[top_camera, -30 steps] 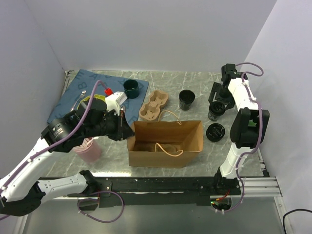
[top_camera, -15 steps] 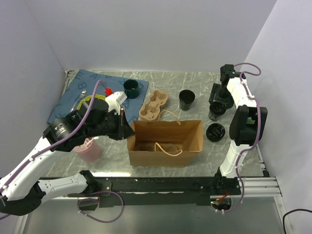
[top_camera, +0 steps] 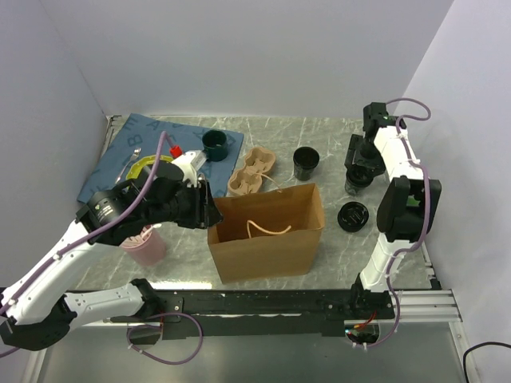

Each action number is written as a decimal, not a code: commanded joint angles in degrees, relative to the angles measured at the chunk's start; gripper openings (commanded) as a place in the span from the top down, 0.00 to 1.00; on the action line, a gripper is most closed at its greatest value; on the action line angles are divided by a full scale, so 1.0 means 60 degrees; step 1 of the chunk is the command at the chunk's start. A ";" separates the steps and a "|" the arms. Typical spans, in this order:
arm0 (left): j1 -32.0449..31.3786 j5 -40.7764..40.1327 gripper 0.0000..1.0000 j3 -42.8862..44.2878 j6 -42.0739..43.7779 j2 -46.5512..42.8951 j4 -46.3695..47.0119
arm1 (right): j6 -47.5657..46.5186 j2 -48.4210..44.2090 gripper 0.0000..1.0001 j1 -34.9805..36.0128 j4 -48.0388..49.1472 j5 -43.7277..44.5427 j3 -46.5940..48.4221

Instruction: Pack the takeout coffee

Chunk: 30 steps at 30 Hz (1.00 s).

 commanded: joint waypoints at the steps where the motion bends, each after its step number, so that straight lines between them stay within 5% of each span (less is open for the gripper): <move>1: 0.0010 -0.0546 0.49 0.0596 -0.0406 0.0126 -0.0312 | -0.0186 -0.1343 0.50 0.0141 -0.0485 -0.0064 0.1082; 7: 0.0010 -0.0752 0.44 0.0817 -0.0626 0.0214 -0.0648 | -0.0362 -0.2163 0.51 0.0667 -0.1699 -0.0606 0.3322; 15: 0.0010 -0.1791 0.44 0.0758 -0.0625 -0.0005 -0.1015 | -0.0992 -0.4563 0.53 0.3259 -0.1923 -0.1907 0.4892; 24: 0.0010 -0.2275 0.47 0.0318 -0.0392 -0.0445 -0.0942 | -0.0934 -0.8739 0.57 0.3744 0.1079 -0.5305 0.1378; 30: 0.0010 -0.2114 0.51 0.0510 -0.0026 0.0082 -0.0460 | -0.0874 -0.9108 0.57 0.3847 0.0641 -0.7622 0.1129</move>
